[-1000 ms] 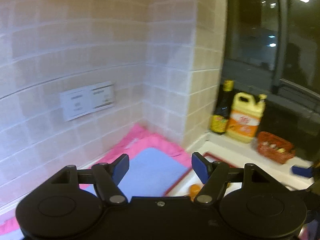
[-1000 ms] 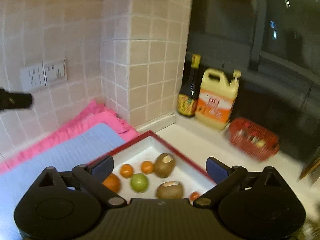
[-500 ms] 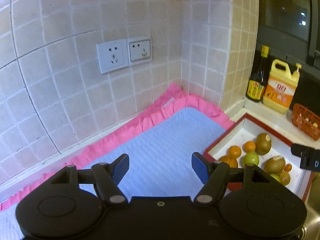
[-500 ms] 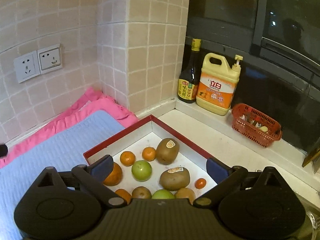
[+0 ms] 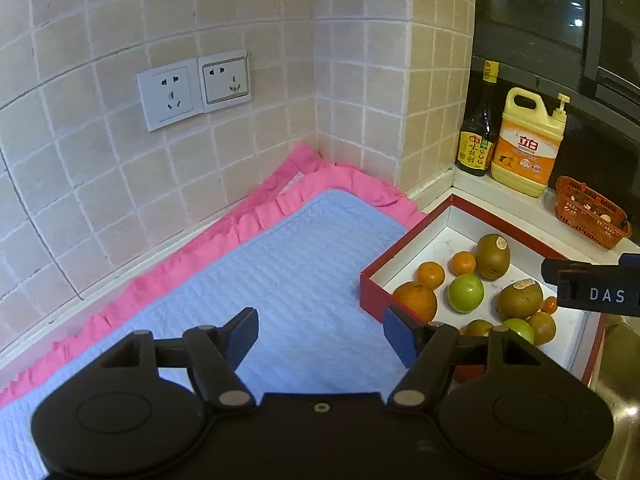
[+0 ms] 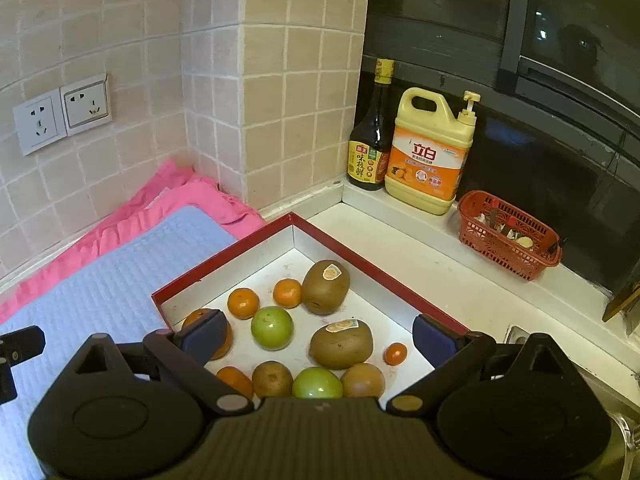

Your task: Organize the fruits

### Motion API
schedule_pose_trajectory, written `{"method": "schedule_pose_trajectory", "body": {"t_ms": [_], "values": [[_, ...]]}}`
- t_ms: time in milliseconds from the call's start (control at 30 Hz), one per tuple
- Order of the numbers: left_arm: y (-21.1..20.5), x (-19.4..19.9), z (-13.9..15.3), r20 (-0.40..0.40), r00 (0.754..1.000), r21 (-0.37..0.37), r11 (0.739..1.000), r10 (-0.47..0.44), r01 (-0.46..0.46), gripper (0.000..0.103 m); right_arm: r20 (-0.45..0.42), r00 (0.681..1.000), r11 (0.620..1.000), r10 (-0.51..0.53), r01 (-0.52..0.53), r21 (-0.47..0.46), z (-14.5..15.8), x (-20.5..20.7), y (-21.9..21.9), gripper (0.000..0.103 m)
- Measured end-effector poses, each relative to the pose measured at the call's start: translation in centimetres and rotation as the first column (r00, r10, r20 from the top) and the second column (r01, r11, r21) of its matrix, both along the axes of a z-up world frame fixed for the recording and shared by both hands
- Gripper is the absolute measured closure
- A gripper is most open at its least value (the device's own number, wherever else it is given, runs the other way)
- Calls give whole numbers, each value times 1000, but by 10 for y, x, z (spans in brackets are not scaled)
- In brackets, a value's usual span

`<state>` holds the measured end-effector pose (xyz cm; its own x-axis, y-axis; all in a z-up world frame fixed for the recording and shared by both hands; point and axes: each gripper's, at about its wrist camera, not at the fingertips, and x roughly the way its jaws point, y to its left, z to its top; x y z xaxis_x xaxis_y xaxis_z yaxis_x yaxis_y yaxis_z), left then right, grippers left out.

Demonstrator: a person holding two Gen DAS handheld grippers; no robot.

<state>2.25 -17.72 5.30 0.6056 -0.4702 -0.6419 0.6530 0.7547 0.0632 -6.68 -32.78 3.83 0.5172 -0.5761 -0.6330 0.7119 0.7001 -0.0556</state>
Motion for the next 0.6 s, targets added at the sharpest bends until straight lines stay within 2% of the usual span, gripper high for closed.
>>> {"method": "schedule_pose_trajectory", "body": {"t_ms": [167,300,600], "values": [[0,0,1,-1,1000,0,1000,-3,3,21,2,1000,1000,8,-8,16,0,1,0,2],[0,0,1,-2,1000,0,1000,-6,6,21,21,999,997,24,-25,73,-1,0,-4,3],[-2,1,-1,-9,1000,4,1000,-26,26,21,18,1000,996,13,-15,92,-4,-1,-7,2]]}}
